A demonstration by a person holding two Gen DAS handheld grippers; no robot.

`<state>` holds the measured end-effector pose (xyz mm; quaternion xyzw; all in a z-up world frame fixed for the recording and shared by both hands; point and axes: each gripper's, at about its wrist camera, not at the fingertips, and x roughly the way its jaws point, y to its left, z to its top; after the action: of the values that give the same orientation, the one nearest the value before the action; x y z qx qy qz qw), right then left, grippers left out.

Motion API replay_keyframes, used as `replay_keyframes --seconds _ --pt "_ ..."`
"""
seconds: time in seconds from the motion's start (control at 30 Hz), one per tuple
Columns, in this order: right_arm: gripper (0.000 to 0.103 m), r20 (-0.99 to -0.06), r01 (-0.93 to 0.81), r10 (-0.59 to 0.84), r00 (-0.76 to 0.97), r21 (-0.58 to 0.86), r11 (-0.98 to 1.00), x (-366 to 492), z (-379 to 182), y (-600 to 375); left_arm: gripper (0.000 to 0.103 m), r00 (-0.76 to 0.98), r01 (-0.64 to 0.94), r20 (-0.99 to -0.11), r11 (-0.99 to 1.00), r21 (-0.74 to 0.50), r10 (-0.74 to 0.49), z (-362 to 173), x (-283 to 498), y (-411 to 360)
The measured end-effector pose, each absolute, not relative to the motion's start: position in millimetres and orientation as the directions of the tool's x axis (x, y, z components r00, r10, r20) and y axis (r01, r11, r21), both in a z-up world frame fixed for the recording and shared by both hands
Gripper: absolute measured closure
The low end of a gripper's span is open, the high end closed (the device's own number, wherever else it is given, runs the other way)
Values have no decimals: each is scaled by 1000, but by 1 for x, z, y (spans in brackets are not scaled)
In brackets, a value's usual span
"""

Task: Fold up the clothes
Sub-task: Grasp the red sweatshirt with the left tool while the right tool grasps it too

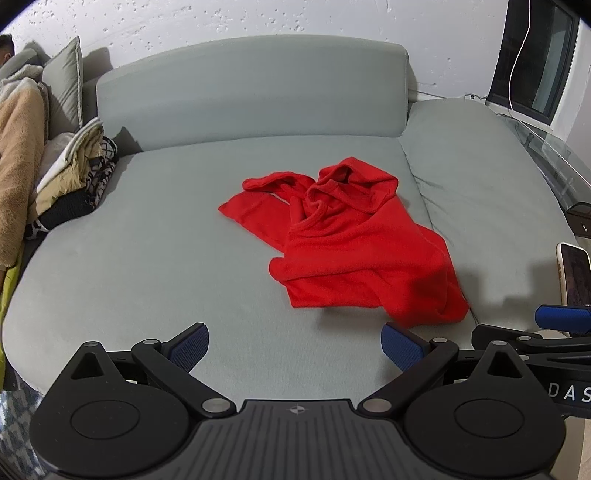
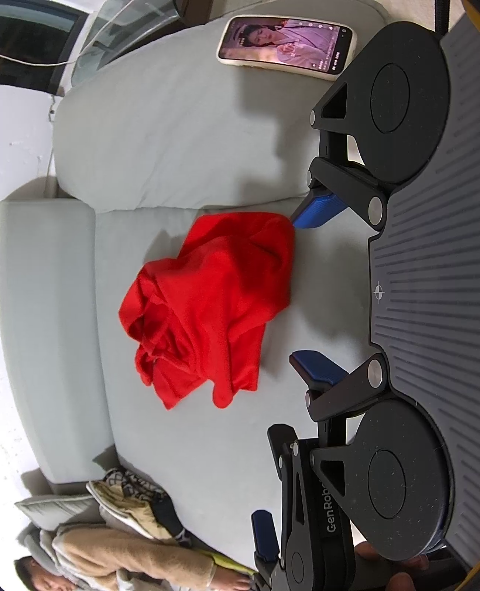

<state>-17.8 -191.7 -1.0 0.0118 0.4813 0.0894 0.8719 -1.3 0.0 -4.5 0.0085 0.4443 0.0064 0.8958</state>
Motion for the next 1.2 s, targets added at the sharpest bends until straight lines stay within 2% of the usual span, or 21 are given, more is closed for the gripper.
replay_keyframes --seconds 0.23,0.47,0.6,0.7,0.9,1.0,1.1,1.17,1.2 --pt "22 -838 -144 180 515 122 982 -12 -11 -190 5 570 -82 -820 996 19 62 -22 3 21" --pt "22 -795 -165 232 560 168 972 20 -14 -183 17 539 -155 -841 986 -53 39 -35 12 53" --pt "24 -772 -141 218 598 167 976 58 -16 -182 13 569 -165 -822 977 -133 -16 -39 27 67" --pt "26 -773 -117 221 594 188 975 86 -24 -182 11 534 -175 -844 970 -168 -50 -53 49 77" --pt "26 -765 -108 191 615 158 982 122 -43 -174 14 546 -154 -835 971 -181 -69 -64 74 84" --pt "25 -763 -120 188 618 144 982 137 -52 -173 14 572 -155 -820 977 -144 -31 -62 83 83" --pt "25 -766 -115 193 613 155 981 151 -61 -177 28 552 -169 -834 975 -141 -25 -67 92 87" --pt "25 -763 -111 193 617 159 981 159 -64 -179 45 516 -189 -856 972 -141 -24 -75 97 89" --pt "25 -759 -112 195 621 161 981 162 -65 -181 50 498 -199 -867 970 -141 -23 -78 99 90"
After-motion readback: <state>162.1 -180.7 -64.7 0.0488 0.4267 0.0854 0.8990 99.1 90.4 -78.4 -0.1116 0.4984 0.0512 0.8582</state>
